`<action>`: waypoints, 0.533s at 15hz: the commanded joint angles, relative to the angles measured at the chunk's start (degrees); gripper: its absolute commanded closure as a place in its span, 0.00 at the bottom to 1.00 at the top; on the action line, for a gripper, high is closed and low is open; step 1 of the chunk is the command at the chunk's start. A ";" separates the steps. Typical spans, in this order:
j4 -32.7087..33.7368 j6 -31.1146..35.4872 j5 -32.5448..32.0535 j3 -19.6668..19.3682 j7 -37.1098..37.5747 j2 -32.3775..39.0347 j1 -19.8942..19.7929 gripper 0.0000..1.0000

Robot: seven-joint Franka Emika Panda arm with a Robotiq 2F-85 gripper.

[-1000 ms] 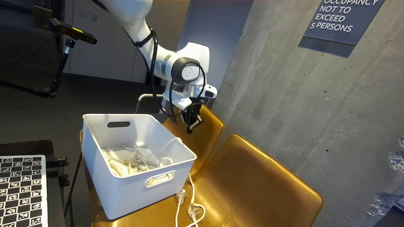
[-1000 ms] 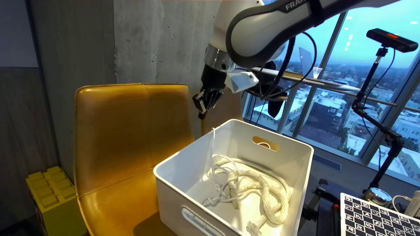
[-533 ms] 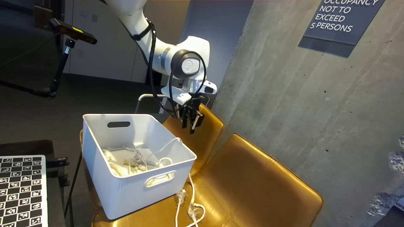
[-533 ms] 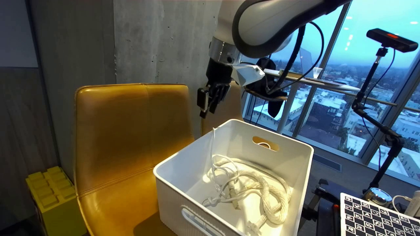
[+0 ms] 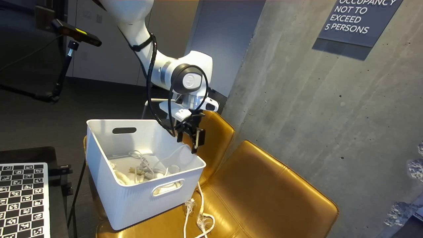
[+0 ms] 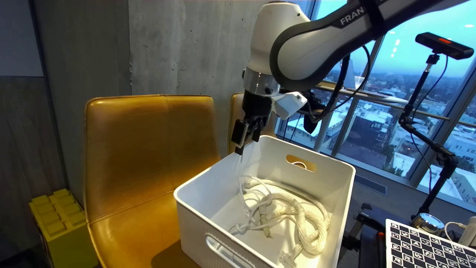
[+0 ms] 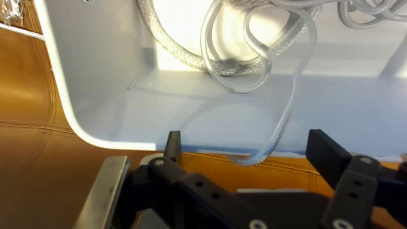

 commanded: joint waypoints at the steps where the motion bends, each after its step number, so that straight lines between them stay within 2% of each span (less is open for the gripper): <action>1: -0.75 0.33 -1.65 -0.05 0.73 -0.62 -0.43 0.00; 8: -0.76 0.59 -2.03 -0.10 0.95 -0.29 -0.52 0.00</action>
